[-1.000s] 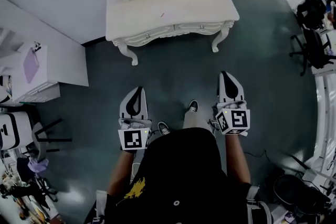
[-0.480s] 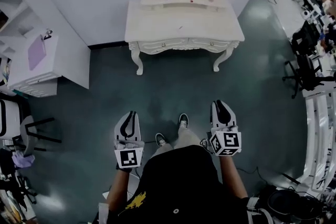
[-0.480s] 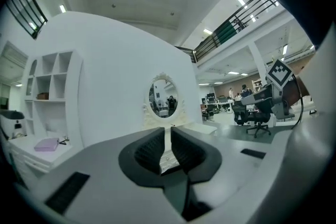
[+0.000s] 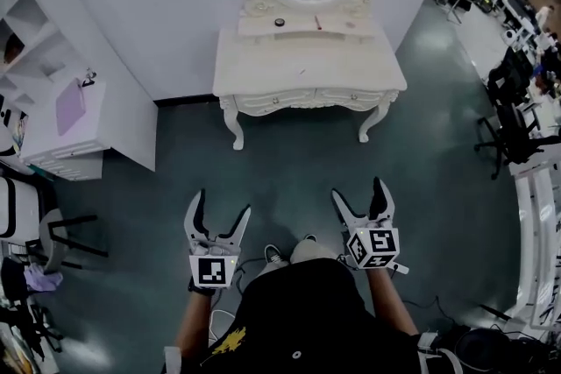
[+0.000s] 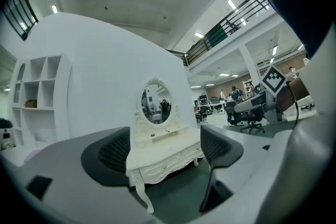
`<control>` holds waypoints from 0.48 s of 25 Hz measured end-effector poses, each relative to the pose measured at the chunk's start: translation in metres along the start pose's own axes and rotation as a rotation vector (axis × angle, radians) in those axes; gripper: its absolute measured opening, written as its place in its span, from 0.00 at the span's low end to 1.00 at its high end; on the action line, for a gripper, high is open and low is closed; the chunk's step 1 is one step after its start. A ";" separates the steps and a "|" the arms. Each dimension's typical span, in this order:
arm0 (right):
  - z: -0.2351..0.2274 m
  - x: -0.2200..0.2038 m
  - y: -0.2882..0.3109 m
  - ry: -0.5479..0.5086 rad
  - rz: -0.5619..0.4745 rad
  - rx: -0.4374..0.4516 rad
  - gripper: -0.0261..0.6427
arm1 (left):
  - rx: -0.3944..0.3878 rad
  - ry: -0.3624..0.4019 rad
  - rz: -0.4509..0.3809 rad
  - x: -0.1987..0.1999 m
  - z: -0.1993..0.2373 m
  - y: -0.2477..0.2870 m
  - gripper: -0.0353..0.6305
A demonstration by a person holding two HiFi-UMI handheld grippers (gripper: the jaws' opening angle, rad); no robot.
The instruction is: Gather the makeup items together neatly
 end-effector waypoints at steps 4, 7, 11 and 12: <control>-0.010 0.022 0.002 -0.036 -0.056 0.064 0.93 | -0.042 0.030 0.041 0.005 -0.022 0.038 0.69; -0.031 0.019 0.005 -0.066 -0.027 0.074 0.93 | -0.043 0.027 0.107 0.006 -0.045 0.064 0.74; -0.077 0.008 0.017 -0.074 0.003 0.111 0.93 | -0.022 -0.014 0.122 0.015 -0.083 0.108 0.74; -0.089 0.000 0.021 -0.061 0.019 0.119 0.93 | -0.015 -0.005 0.117 0.019 -0.091 0.116 0.74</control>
Point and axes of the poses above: the fingertips, and each gripper's own axes: y forward along the fingers, z to its left, x out of its top, the point moved 1 cm from there along -y, backward along the fingers, and after that the axes turned 10 degrees about z, right-handed, at the moved point
